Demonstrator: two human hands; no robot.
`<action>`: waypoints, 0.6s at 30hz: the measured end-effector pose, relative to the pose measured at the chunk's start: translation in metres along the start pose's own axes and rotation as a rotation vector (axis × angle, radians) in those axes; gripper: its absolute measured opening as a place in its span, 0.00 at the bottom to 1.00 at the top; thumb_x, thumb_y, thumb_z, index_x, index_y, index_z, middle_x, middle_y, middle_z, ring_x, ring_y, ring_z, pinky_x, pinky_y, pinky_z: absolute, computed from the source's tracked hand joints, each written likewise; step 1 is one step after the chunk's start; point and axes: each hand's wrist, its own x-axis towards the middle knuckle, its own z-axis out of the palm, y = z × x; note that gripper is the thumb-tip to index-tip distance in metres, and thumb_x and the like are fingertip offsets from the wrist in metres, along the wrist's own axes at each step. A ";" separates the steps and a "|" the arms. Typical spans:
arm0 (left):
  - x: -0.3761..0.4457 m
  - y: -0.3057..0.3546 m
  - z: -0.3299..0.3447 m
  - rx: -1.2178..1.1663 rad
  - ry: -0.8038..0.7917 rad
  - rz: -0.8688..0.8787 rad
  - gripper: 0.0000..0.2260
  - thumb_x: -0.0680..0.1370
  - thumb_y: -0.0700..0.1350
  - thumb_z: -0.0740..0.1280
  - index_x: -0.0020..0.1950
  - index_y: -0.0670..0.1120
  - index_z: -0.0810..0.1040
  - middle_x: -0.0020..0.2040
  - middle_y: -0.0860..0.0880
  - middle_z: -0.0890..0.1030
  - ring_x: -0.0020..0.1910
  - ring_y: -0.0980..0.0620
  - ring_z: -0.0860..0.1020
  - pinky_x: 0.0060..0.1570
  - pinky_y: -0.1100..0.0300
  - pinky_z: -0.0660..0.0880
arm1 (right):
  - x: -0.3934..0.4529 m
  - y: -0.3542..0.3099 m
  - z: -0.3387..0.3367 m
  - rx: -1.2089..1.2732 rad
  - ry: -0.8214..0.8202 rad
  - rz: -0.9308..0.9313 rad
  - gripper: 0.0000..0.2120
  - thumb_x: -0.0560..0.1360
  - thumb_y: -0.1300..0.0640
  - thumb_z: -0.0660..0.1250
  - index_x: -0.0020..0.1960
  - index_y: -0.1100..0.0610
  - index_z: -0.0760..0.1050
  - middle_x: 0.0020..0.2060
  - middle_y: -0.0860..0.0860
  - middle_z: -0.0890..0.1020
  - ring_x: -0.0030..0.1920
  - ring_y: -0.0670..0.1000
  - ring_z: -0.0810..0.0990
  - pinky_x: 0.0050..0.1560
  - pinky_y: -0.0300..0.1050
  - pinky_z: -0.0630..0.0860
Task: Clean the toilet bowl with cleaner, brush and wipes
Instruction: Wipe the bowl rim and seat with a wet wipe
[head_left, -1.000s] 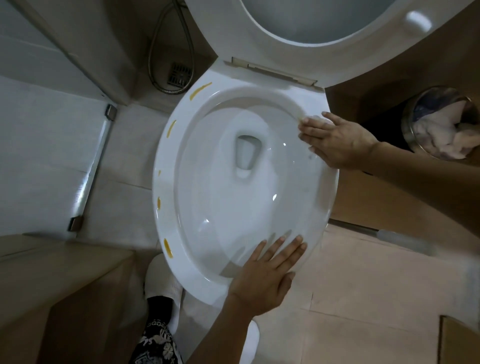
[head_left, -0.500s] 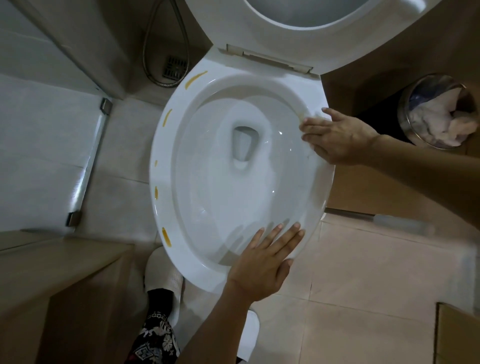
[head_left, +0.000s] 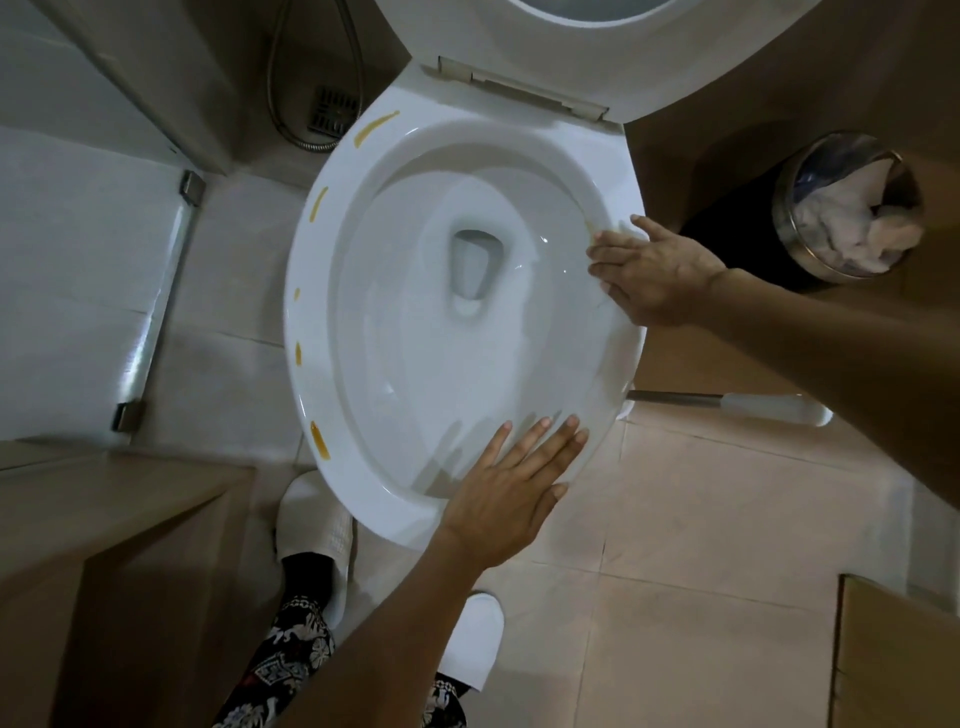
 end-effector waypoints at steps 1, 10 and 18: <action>-0.001 0.000 0.000 0.010 -0.003 -0.002 0.24 0.83 0.54 0.39 0.79 0.50 0.48 0.78 0.52 0.50 0.77 0.52 0.49 0.73 0.47 0.47 | -0.001 -0.001 0.000 0.014 -0.006 0.002 0.23 0.83 0.50 0.45 0.76 0.53 0.60 0.77 0.48 0.57 0.77 0.48 0.48 0.75 0.53 0.41; -0.072 -0.022 -0.006 0.136 0.049 -0.156 0.24 0.82 0.53 0.48 0.77 0.47 0.56 0.77 0.50 0.57 0.76 0.51 0.55 0.71 0.43 0.52 | -0.031 -0.041 0.014 0.166 0.029 -0.027 0.23 0.82 0.51 0.45 0.67 0.55 0.73 0.69 0.50 0.71 0.75 0.50 0.58 0.75 0.52 0.45; -0.091 -0.024 -0.014 0.114 0.054 -0.259 0.24 0.82 0.53 0.48 0.78 0.49 0.54 0.78 0.52 0.55 0.77 0.53 0.53 0.72 0.46 0.51 | -0.033 -0.044 0.010 0.065 -0.031 0.036 0.21 0.83 0.51 0.47 0.71 0.53 0.67 0.73 0.49 0.64 0.77 0.48 0.53 0.74 0.56 0.41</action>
